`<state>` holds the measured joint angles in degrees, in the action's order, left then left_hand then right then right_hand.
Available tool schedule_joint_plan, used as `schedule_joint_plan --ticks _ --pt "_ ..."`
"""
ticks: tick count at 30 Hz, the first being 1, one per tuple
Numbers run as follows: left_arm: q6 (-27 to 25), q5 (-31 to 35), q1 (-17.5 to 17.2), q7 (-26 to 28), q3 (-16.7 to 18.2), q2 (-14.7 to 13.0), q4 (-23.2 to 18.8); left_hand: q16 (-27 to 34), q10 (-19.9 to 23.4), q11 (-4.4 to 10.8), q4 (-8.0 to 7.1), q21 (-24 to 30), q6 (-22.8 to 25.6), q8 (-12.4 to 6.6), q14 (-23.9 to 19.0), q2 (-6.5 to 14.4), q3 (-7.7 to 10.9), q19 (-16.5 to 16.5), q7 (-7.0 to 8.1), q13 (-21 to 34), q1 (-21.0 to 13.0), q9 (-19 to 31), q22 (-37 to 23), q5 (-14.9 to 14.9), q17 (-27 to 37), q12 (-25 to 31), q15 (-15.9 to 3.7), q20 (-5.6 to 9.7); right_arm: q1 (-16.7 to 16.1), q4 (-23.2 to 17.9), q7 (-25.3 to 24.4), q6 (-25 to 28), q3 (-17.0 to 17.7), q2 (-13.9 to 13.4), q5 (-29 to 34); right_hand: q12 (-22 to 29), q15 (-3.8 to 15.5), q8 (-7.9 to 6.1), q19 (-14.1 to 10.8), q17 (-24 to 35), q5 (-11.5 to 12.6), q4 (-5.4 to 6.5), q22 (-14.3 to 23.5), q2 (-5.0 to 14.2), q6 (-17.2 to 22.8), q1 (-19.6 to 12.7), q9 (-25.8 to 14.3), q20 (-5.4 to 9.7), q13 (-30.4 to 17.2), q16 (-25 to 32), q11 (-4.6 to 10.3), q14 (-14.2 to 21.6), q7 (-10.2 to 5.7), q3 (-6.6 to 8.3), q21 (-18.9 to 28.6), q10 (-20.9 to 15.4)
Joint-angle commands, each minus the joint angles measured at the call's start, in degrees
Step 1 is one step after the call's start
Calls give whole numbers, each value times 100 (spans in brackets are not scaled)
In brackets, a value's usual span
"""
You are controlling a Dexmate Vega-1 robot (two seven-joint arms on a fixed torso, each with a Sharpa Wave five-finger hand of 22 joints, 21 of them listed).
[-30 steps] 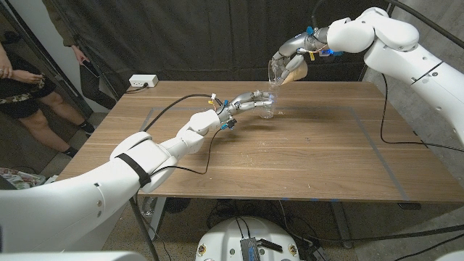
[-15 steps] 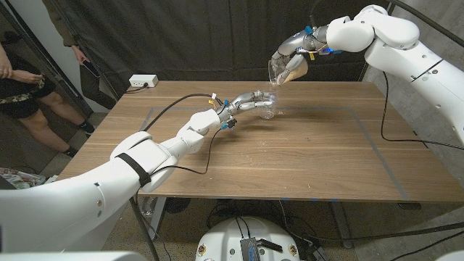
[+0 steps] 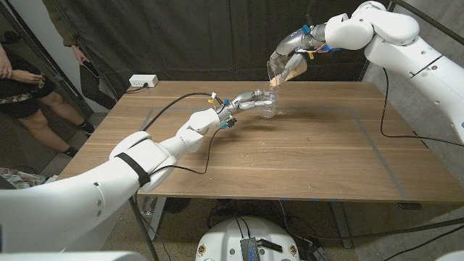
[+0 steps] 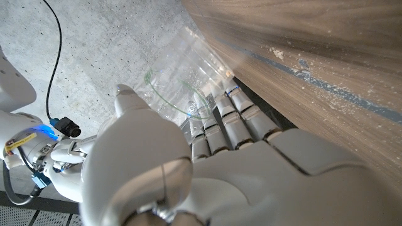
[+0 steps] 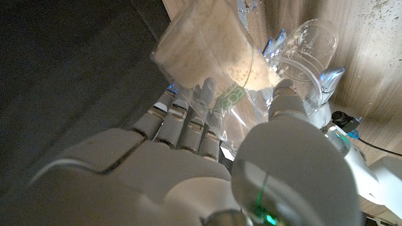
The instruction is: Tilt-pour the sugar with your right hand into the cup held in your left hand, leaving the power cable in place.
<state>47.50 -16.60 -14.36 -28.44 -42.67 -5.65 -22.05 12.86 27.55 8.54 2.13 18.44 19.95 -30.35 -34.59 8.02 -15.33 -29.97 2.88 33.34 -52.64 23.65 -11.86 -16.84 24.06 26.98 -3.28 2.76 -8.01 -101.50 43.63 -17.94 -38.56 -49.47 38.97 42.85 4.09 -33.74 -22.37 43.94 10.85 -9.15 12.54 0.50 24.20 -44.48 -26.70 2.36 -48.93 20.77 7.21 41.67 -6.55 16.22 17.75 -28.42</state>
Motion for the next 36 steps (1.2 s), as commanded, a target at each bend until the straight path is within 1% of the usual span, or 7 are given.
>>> schedule_joint_plan --ticks 1,5,8,12,17,31,36 --pt "-4 1 -10 -32 9 4 -8 -32 37 0 -6 29 47 -38 -38 13 -33 47 -17 28 -16 9 -23 4 8 -19 -662 179 140 111 116 -353 -76 79 170 17 938 -40 17 18 49 40 15 225 247 -278 -27 35 -18 35 108 85 -197 103 -43 -116" --pt "-15 6 -8 -27 6 6 -5 -31 47 1 -9 32 55 -41 -43 11 -37 44 -17 32 -18 9 -23 4 10 -16 -672 185 179 145 143 -449 -90 93 207 23 937 -42 29 27 52 39 17 224 259 -289 -25 32 -25 35 69 91 -196 105 -49 -134" --pt "-33 9 -4 -18 3 10 0 -33 41 -10 -12 31 45 -36 -40 10 -40 49 -17 34 -19 8 -22 4 12 -19 -670 177 200 175 141 -528 -92 98 222 20 936 -40 41 30 54 42 19 223 260 -292 -25 24 -30 30 116 94 -202 106 -56 -133" --pt "-45 2 -7 -27 6 11 -1 -34 54 -4 -16 33 50 -38 -43 11 -44 50 -18 37 -21 8 -22 4 14 -15 -667 181 214 215 97 -640 -89 92 263 9 938 -43 53 44 58 43 22 224 287 -307 -17 16 -11 33 92 109 -199 110 -63 -156" --pt "-25 3 -15 -25 6 4 -8 -31 50 -9 -24 36 45 -37 -52 15 -47 49 -20 38 -21 9 -22 4 17 -20 -664 182 184 255 -33 -716 -60 79 343 12 937 -45 87 55 59 42 25 221 295 -316 -18 -6 -19 32 123 110 -209 110 -78 -169" --pt "31 -9 -30 -81 21 -22 -31 -37 57 -3 -37 41 51 -36 -51 9 -61 54 -26 39 -29 5 -22 4 24 -28 -660 178 251 256 -20 -853 -61 115 453 16 936 -52 108 93 61 45 33 211 346 -336 -11 -9 -30 38 136 116 -229 106 -90 -211" --pt "26 -9 -31 -84 20 -11 -24 -40 55 -18 -42 45 49 -36 -47 10 -65 50 -27 37 -34 7 -21 3 26 -34 -664 183 289 255 30 -861 -87 155 522 7 929 -51 244 121 58 54 44 182 343 -322 -22 -10 -51 28 159 66 -245 83 -141 -192"
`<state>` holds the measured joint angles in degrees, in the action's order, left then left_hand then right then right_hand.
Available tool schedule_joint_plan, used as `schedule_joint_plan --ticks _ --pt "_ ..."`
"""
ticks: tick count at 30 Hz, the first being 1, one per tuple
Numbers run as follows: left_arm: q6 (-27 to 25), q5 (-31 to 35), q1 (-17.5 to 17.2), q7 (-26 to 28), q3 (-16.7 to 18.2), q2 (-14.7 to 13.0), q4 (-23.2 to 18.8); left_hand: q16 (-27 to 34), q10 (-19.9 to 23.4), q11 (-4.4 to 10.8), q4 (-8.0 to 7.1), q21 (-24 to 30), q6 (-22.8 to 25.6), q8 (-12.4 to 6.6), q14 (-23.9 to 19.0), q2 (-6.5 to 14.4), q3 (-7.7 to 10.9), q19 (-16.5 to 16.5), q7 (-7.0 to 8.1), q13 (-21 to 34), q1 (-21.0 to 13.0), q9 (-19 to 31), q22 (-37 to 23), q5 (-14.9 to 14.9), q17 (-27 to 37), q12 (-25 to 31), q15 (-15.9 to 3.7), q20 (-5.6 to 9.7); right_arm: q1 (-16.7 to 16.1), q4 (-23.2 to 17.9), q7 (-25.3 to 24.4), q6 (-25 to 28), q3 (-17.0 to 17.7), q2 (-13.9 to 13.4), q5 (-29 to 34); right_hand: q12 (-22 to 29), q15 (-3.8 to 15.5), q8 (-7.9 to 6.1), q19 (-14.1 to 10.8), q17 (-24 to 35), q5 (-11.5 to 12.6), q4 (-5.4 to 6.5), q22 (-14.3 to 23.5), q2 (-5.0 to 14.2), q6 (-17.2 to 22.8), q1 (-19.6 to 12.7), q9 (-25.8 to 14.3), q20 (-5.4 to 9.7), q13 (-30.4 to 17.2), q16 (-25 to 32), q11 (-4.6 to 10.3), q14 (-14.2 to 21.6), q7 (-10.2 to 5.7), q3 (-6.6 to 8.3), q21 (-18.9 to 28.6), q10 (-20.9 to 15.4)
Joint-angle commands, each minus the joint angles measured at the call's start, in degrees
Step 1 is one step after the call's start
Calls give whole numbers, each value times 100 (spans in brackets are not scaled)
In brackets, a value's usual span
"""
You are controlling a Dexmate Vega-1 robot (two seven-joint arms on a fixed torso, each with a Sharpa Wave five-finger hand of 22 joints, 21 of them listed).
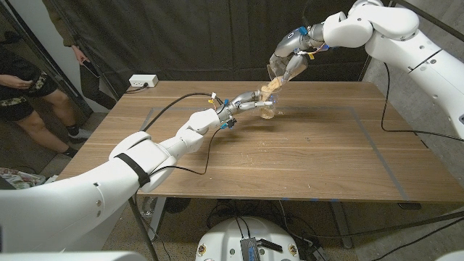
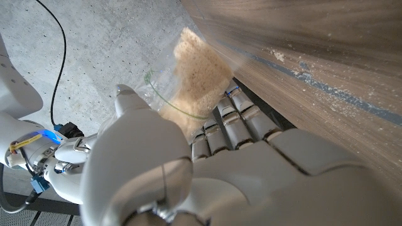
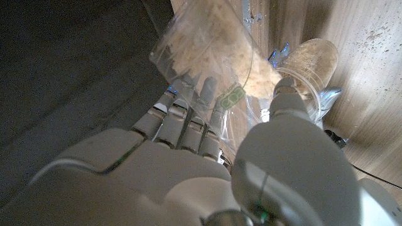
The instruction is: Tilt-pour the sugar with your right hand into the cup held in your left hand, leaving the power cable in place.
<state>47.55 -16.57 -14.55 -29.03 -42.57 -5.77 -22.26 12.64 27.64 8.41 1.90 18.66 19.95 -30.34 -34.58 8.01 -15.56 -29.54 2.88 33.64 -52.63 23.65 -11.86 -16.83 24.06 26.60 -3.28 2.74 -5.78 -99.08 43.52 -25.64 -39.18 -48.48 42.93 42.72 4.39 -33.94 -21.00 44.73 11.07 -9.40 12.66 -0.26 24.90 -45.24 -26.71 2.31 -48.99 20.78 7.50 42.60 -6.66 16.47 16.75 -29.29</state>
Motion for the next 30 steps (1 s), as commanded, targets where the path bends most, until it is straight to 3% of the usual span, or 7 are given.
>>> schedule_joint_plan --ticks 1,30 --pt "20 -16 -13 -27 12 5 -2 -17 52 -3 -20 23 55 -40 -52 11 -43 10 -18 8 -36 7 -21 3 26 6 -667 187 68 21 45 -89 -24 66 116 22 900 -29 117 46 36 78 32 255 273 -246 -18 -6 -49 27 124 -37 -236 56 -45 -107" --pt "25 53 45 41 -47 38 -4 -21 67 -3 -47 38 75 -48 -65 23 -55 12 -23 16 -72 10 -20 -3 41 -8 -669 179 13 -9 16 -84 -9 83 146 -7 896 -23 150 140 49 119 73 268 336 -211 -9 17 -89 18 135 -164 -273 27 -46 -118"
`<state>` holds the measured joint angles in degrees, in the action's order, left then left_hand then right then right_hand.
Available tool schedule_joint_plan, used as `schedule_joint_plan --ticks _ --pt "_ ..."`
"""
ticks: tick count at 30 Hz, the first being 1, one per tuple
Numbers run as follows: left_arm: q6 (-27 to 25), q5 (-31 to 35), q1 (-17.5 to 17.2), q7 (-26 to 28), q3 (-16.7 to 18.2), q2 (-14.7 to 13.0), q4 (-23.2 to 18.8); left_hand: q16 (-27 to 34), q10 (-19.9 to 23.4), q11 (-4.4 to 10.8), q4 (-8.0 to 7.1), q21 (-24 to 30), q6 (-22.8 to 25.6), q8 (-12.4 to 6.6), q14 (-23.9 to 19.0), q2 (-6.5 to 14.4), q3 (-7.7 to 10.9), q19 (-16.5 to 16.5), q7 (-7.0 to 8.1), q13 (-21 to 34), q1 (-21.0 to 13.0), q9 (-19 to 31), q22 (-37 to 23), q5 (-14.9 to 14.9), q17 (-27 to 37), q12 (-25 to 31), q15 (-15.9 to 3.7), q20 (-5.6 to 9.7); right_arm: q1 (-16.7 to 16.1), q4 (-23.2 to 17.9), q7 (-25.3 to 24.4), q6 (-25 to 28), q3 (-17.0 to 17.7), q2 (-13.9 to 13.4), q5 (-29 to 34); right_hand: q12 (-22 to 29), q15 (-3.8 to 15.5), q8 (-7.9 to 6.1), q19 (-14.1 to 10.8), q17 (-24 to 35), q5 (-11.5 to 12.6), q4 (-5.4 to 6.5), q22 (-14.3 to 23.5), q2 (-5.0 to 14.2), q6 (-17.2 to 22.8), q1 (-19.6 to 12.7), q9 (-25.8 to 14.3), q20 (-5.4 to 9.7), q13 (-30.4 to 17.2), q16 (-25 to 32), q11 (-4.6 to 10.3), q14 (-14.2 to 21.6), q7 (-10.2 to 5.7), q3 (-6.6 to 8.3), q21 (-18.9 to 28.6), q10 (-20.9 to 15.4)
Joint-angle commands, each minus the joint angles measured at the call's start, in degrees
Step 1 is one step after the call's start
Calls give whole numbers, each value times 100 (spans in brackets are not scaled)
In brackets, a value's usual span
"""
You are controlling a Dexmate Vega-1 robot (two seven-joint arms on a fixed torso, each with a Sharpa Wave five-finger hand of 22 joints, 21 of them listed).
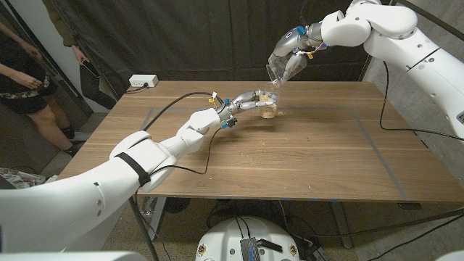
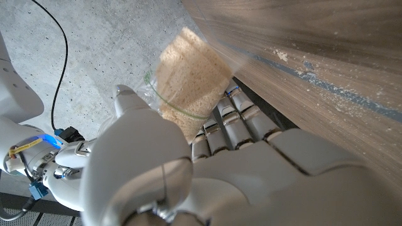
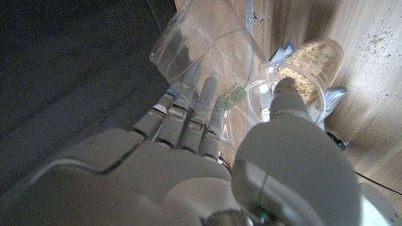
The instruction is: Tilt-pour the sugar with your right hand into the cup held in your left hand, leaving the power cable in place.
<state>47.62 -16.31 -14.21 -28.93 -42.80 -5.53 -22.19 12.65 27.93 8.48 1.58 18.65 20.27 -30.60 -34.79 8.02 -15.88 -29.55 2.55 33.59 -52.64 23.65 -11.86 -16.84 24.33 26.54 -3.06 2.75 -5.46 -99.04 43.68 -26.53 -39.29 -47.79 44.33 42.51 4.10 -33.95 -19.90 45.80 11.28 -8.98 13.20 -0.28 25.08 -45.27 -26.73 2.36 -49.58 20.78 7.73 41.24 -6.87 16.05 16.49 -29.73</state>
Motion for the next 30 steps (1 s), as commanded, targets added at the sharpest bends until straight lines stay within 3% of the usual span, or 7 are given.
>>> schedule_joint_plan --ticks 1,14,30 --pt "22 26 10 33 -23 14 -11 -21 44 -5 -16 38 42 -22 -43 22 -24 16 15 22 -72 10 -20 -3 14 0 -696 177 -21 -13 7 15 3 17 2 15 928 -21 42 38 29 77 21 272 321 -210 -8 8 -30 18 113 -30 -255 68 -19 -81" --pt "115 48 -64 88 -27 -2 -62 -19 74 -1 -27 46 65 -30 -61 36 -21 16 17 30 -94 10 -20 -7 21 7 -704 178 40 12 224 361 95 82 -276 -3 930 -8 -71 80 31 84 42 289 327 -205 -3 34 -39 32 95 -37 -246 62 35 -90" --pt "160 55 -81 158 6 -83 -61 -25 74 1 -38 53 66 -29 -57 39 -23 19 23 37 -115 9 -20 -8 26 1 -708 179 -113 -187 221 1058 393 -86 -675 -28 930 13 -143 107 27 79 64 304 315 -218 -1 48 -46 25 96 -34 -242 67 74 -88"
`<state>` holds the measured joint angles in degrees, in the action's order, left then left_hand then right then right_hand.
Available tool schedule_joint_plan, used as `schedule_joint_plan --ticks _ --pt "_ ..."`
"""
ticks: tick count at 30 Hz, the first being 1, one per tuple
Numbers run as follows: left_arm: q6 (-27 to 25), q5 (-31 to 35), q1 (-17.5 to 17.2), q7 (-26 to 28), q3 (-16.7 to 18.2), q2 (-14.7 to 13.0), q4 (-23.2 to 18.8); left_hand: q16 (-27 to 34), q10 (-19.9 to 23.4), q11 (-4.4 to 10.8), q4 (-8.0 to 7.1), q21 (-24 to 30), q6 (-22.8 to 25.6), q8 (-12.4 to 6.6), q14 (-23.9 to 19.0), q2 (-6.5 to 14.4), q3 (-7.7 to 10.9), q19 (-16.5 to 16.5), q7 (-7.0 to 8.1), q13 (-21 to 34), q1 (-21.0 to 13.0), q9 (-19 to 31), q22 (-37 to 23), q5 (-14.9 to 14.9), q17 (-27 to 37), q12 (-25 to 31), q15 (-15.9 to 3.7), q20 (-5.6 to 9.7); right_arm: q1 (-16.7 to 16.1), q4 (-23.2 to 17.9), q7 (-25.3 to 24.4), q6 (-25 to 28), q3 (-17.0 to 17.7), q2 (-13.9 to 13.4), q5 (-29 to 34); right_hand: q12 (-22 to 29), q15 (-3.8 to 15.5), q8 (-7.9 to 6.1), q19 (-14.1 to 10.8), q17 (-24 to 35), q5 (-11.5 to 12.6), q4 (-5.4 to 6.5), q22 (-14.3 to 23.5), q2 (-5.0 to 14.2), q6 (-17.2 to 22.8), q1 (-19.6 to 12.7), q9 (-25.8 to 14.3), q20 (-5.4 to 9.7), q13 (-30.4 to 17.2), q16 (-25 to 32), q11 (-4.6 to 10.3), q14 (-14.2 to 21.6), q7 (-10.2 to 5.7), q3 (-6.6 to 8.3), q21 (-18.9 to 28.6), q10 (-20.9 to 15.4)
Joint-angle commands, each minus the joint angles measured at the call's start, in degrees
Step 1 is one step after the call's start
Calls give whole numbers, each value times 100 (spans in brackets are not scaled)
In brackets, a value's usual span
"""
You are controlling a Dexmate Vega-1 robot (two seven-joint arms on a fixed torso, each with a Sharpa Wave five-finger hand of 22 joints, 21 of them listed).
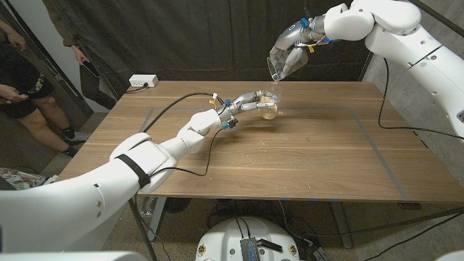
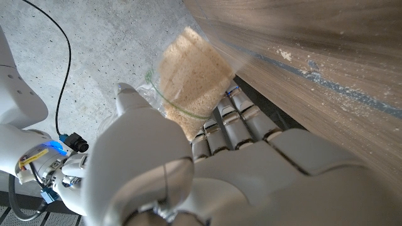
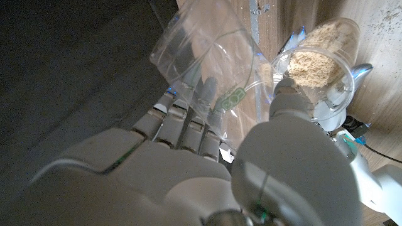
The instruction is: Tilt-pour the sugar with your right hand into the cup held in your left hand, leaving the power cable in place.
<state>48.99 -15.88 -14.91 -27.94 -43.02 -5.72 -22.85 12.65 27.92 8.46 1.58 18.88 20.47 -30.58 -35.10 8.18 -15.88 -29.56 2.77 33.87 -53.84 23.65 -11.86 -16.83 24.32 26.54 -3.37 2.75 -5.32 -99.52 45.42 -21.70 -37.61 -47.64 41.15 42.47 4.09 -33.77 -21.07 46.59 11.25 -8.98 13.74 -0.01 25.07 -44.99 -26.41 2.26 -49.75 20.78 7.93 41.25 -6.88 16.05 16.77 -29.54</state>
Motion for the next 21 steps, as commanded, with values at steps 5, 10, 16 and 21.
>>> schedule_joint_plan --ticks 5,10,16,21 --pt "45 22 -18 113 39 -106 -4 -30 70 2 -43 33 49 -30 -18 19 -27 20 -13 11 0 6 -20 -7 29 -2 -675 179 -213 -208 42 932 337 -151 -561 -39 932 -8 -54 32 29 82 15 283 322 -241 -40 56 -15 23 93 -20 -241 69 59 -114" --pt "72 26 -28 159 56 -150 -20 -30 62 8 -49 36 59 -33 -22 16 -30 19 -4 10 -1 5 -20 -6 30 -8 -671 178 -280 -275 74 1236 404 -214 -778 -43 934 -5 -74 38 28 79 19 284 318 -245 -44 56 -20 22 76 -11 -249 70 69 -113" --pt "98 24 -27 191 74 -181 -29 -26 85 3 -57 41 52 -28 -35 21 -30 16 -5 7 -6 3 -20 -5 33 -5 -671 183 -343 -333 13 1633 452 -227 -961 -50 935 1 -98 45 26 80 22 292 305 -246 -49 51 -26 24 69 6 -239 72 80 -106" --pt "134 30 -16 223 91 -228 -47 -26 84 7 -61 41 53 -28 -39 24 -29 21 2 7 -12 1 -20 -4 35 -9 -672 187 -399 -342 -125 1947 494 -212 -1146 -58 934 1 -119 51 23 81 24 293 304 -245 -55 51 -27 24 70 16 -228 71 89 -97"
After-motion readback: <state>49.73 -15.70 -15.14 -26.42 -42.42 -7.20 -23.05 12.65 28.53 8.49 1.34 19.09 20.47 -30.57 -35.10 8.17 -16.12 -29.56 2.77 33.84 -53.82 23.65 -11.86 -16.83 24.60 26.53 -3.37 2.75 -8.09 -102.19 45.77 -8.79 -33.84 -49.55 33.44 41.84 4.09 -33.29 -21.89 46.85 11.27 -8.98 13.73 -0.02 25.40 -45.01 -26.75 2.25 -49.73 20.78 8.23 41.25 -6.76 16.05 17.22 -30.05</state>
